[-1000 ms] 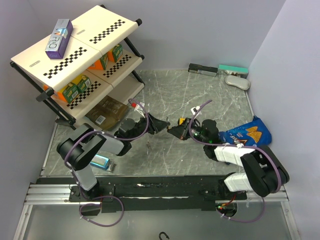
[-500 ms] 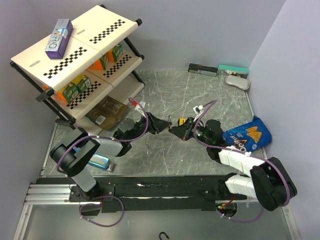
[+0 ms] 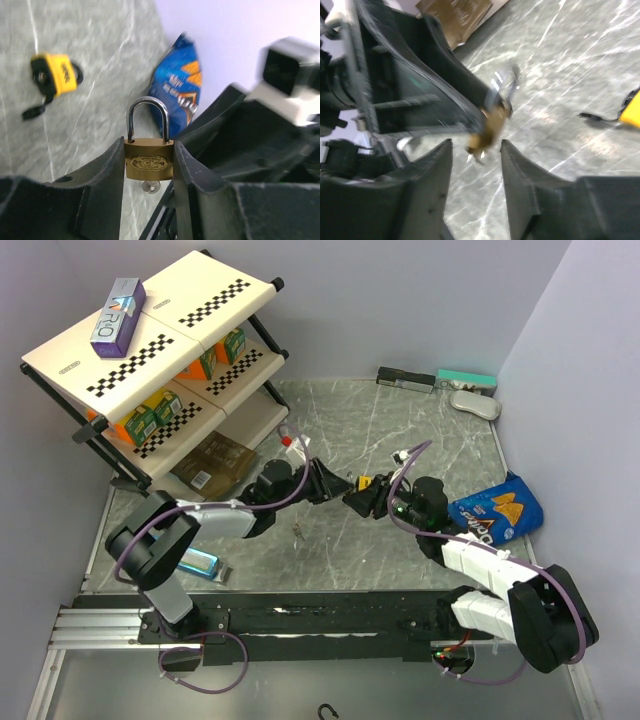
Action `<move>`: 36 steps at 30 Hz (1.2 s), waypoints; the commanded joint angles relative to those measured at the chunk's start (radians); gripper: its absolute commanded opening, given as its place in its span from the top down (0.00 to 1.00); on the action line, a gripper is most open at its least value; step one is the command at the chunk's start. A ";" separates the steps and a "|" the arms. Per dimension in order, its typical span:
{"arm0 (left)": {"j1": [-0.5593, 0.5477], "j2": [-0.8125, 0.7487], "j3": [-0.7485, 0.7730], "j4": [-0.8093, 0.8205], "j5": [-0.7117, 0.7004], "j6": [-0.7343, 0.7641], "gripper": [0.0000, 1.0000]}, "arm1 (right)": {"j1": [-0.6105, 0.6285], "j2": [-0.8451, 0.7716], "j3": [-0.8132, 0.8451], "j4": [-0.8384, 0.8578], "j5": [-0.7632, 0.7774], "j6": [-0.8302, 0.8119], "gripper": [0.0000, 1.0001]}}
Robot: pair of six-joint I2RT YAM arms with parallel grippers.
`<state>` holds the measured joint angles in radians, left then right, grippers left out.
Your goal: Unlock with the key
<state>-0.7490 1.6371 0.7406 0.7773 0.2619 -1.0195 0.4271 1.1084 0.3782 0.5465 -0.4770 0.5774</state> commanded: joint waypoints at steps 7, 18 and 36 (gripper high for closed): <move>0.056 0.090 0.123 -0.193 0.112 0.059 0.99 | -0.016 -0.081 0.010 0.018 0.069 -0.037 0.25; 0.145 -0.032 0.122 -0.429 0.417 0.240 0.99 | -0.097 -0.073 0.056 0.081 -0.181 -0.060 0.19; 0.203 -0.157 0.155 -0.538 0.981 0.453 0.99 | -0.090 0.051 0.188 0.263 -0.586 -0.036 0.18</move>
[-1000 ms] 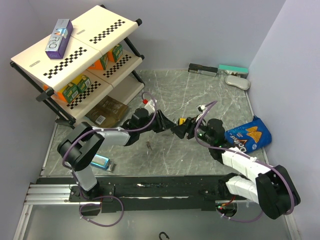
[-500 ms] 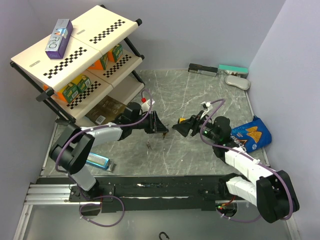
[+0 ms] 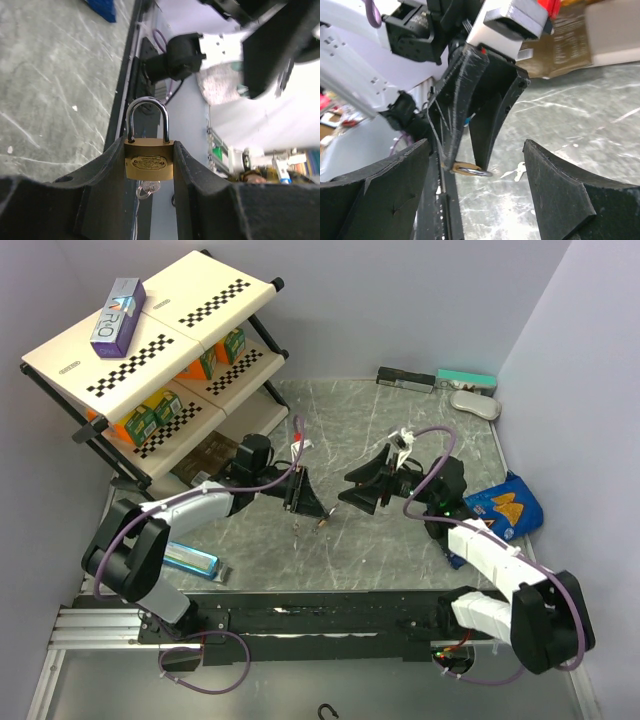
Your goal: Unlock with the key
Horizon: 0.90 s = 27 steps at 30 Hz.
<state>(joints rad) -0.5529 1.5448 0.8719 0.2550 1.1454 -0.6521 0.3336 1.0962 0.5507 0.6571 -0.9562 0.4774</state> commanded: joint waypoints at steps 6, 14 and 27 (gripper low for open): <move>0.011 -0.054 0.012 0.041 0.111 0.045 0.99 | 0.057 0.129 0.023 0.239 -0.139 0.095 0.20; 0.025 -0.060 -0.010 0.117 0.106 -0.010 0.99 | 0.097 0.142 0.017 0.219 -0.153 0.076 0.28; 0.036 -0.055 -0.047 0.244 0.103 -0.104 0.99 | 0.117 0.154 -0.023 0.280 -0.141 0.113 0.46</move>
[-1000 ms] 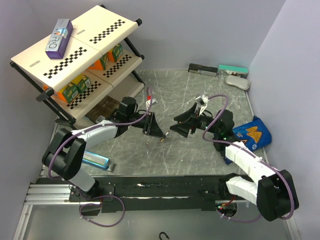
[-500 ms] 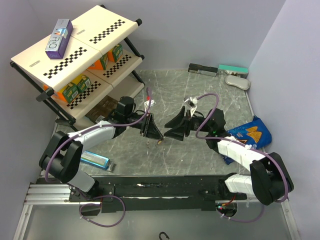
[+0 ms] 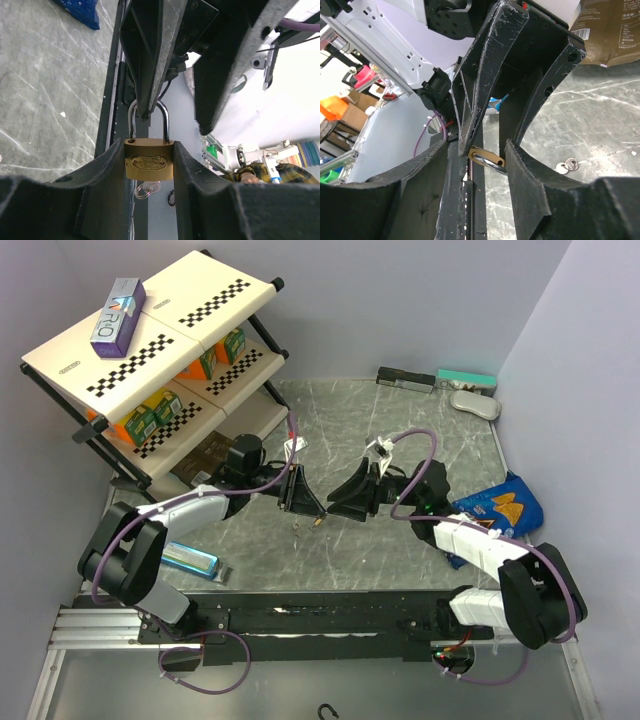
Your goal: Unlock with the key
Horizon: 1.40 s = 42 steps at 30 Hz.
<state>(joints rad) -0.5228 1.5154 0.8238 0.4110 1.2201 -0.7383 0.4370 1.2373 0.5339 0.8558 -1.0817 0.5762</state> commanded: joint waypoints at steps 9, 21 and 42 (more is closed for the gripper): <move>0.015 -0.037 0.009 0.031 -0.005 0.026 0.99 | 0.020 0.027 -0.014 0.107 -0.009 0.036 0.55; 0.015 -0.075 0.038 -0.127 -0.114 0.157 0.99 | 0.017 0.008 0.005 -0.001 0.025 0.011 0.74; -0.170 -0.259 0.090 -0.538 -0.982 0.476 0.99 | 0.022 0.036 0.138 -0.408 0.227 -0.033 1.00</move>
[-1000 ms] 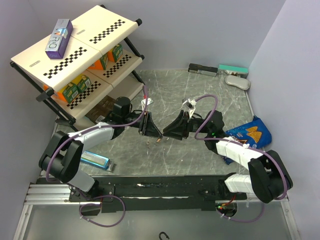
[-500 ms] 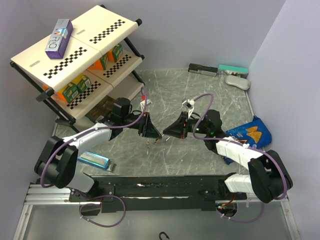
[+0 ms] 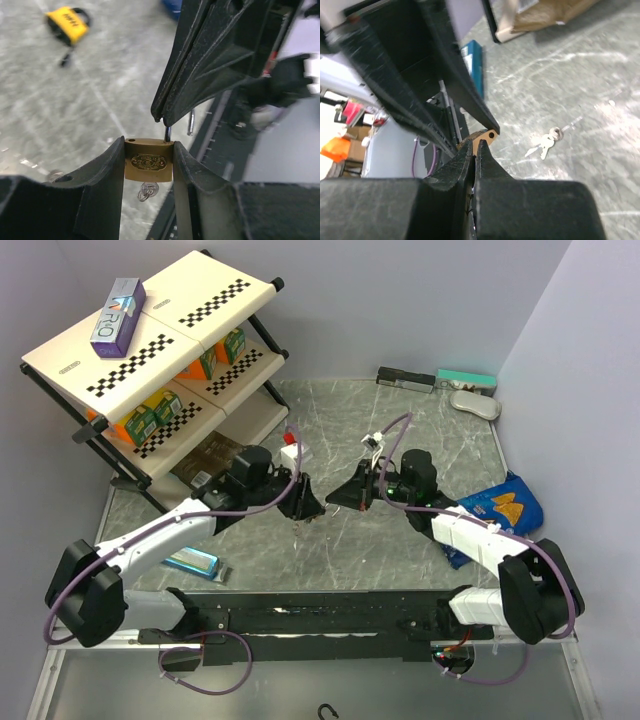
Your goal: Unlock with the key
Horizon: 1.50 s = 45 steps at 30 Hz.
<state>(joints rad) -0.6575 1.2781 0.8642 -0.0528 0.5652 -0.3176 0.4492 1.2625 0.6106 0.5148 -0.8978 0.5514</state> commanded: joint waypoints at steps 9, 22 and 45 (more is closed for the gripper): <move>-0.169 -0.002 0.081 -0.163 -0.612 0.055 0.99 | 0.014 0.044 0.094 -0.119 0.117 0.022 1.00; -0.180 -0.008 0.058 -0.206 -0.541 -0.090 0.99 | 0.013 0.049 0.077 -0.134 0.112 0.025 0.82; 0.042 -0.079 -0.179 -0.222 -0.656 -0.296 0.99 | -0.066 0.009 -0.058 -0.029 0.099 0.047 0.45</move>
<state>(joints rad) -0.6777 1.2316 0.6930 -0.3000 -0.0406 -0.5705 0.4019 1.3197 0.5678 0.4274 -0.7864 0.5976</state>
